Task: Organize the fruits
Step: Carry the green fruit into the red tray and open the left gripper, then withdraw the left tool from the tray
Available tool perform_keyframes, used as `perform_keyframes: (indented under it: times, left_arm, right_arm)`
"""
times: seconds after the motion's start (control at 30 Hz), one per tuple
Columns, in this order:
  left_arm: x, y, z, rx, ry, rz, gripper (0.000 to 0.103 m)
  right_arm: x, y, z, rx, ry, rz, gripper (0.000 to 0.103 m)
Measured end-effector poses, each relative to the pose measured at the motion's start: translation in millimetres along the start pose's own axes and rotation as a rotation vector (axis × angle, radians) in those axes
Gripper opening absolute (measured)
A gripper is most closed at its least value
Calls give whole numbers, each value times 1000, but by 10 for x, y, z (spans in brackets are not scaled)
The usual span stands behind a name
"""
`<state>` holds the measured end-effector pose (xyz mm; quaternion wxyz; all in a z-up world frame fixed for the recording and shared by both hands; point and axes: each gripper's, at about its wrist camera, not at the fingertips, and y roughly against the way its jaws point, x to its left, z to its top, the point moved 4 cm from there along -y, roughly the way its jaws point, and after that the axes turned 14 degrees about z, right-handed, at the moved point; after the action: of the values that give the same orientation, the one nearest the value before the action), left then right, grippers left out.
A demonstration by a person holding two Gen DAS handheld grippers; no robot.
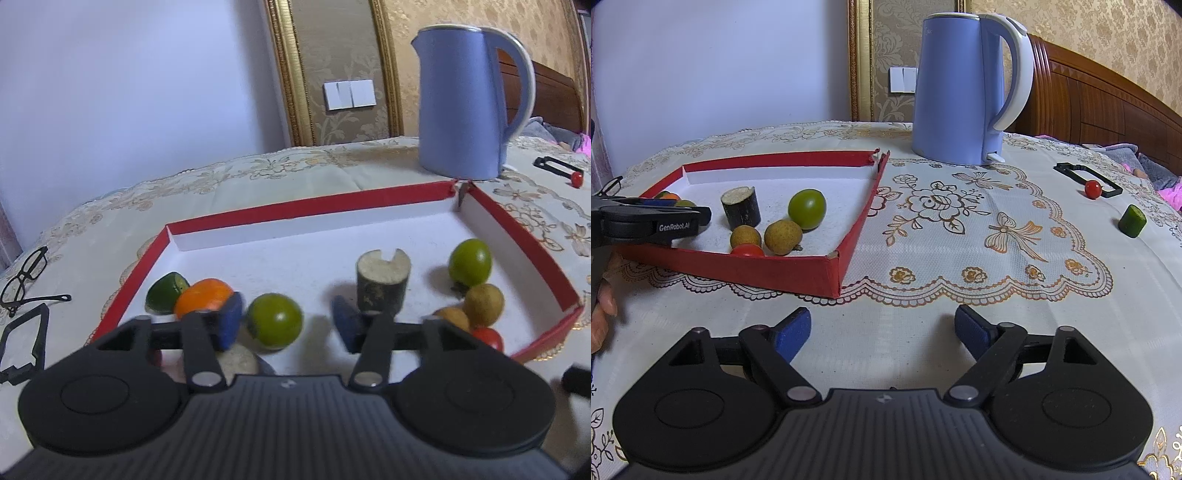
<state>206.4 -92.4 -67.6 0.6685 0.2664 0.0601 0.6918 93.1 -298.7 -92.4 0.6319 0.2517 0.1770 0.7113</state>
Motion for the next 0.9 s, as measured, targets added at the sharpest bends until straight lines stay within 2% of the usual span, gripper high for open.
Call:
perform_keyframes:
  times: [0.07,0.13,0.27,0.4,0.57,0.7,0.77,0.9]
  left_arm:
    - [-16,35,-19,-4,-16,18,85]
    - [11,54,-29,2,-9,31,86]
    - [165,118,-46,41,60,-6,87]
    - [257,245,-95,31,61,23,92]
    - [376,443,-147,27,95,15,95]
    - [459,636,-184,25,126,-6,103]
    - [497,731,-204,26,128,2,103]
    - [572,909,-232,2,121,16,103]
  right_arm:
    - [-20,-23,-5,15,-13,-13,103]
    - [-21,-21,-6,15,-12,-14,103]
    - [-26,-3,-5,6,-16,-13,103]
    - [-38,12,-3,-3,-25,-21,103]
    - [5,40,-22,-10,-34,-45,103]
    - [185,114,-49,-38,-41,4,103]
    - [305,154,-22,-54,-35,27,103]
    - [469,209,66,-87,4,-7,103]
